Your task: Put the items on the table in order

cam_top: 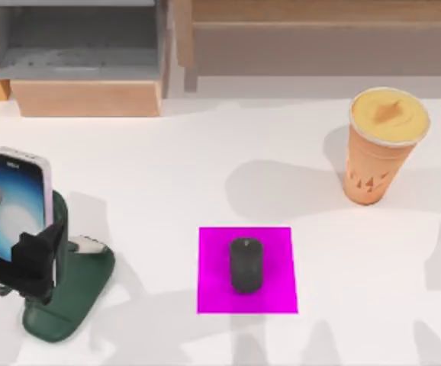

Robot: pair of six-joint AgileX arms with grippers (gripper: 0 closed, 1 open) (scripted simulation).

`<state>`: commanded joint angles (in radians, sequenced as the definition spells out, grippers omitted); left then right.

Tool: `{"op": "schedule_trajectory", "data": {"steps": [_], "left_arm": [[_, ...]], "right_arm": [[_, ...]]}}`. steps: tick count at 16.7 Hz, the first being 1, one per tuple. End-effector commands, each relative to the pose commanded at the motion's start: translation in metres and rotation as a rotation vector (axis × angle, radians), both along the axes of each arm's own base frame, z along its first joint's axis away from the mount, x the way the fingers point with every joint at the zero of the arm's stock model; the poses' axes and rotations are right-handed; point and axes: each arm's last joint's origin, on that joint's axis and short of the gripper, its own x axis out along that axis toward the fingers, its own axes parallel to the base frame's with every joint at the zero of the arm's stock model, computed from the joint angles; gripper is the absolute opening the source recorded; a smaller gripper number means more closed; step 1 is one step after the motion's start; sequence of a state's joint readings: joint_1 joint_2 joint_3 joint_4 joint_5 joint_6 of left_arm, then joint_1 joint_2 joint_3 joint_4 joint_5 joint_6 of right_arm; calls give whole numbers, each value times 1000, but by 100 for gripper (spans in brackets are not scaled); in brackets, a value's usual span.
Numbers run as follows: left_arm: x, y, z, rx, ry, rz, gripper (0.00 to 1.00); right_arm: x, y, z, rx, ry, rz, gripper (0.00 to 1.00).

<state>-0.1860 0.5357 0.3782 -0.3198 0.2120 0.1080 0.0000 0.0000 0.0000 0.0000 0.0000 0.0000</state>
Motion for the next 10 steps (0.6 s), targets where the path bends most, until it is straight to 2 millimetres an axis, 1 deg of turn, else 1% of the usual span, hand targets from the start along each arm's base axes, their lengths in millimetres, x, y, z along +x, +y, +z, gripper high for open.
{"op": "schedule_trajectory", "data": {"steps": [7,10], "left_arm": [[-1,0,0,0,1,0,100],[-11,-4,-7,6,7,-21,100]], "right_arm": [[0,0,0,0,0,0,100],[0,0,0,0,0,0,100]]}}
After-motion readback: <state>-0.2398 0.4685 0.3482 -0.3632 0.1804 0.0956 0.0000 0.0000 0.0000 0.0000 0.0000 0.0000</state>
